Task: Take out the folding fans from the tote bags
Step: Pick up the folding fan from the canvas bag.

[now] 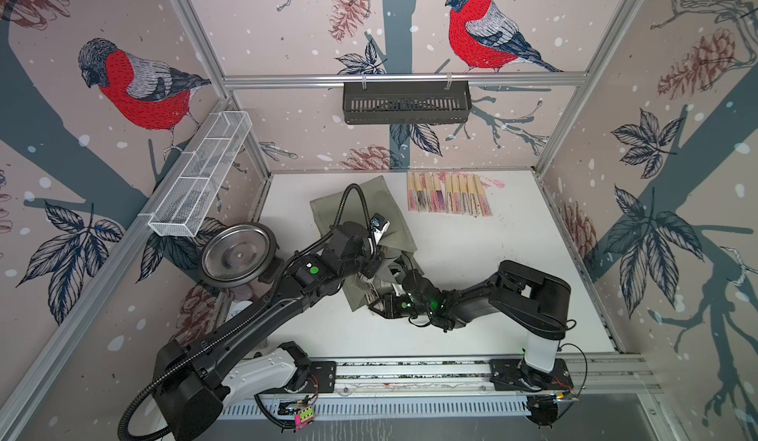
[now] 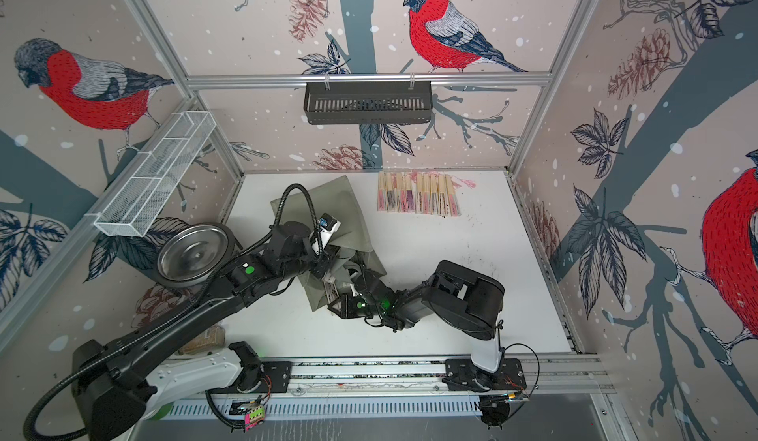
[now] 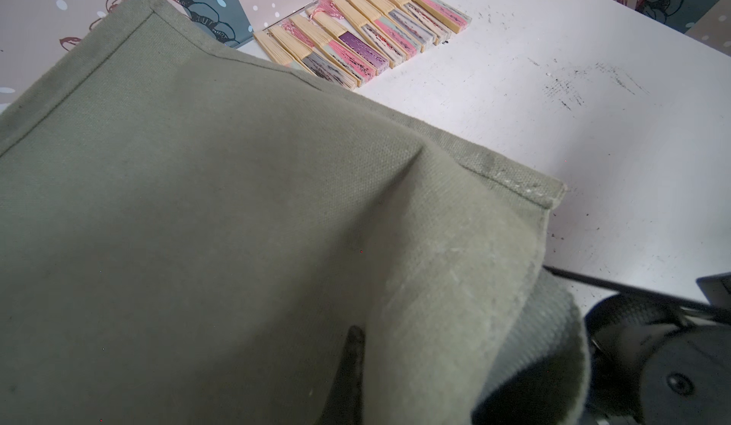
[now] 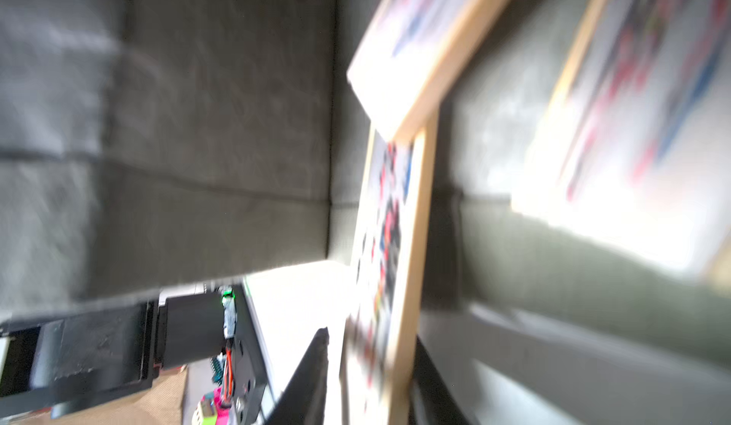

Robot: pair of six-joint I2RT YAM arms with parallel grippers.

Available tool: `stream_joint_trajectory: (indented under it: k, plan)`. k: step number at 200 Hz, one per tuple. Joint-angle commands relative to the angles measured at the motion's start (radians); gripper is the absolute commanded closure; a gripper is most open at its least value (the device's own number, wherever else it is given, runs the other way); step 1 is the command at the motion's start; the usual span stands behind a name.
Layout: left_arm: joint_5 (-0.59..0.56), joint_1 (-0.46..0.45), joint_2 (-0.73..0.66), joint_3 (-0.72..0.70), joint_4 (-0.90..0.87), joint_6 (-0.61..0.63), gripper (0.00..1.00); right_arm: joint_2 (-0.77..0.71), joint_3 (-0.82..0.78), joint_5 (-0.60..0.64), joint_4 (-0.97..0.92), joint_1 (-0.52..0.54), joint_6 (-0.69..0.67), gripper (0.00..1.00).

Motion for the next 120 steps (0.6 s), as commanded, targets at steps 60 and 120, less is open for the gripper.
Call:
stream_joint_trajectory:
  k: [60, 120]
  plan:
    - [0.023, 0.001, 0.001, 0.002, 0.021, -0.005, 1.00, 0.120, 0.115, -0.135, 0.057, -0.058, 0.003, 0.66]
    - [0.026, 0.000, -0.002, 0.001, 0.023, -0.005, 1.00, 0.165, 0.137, -0.194, 0.134, -0.058, 0.062, 0.83]
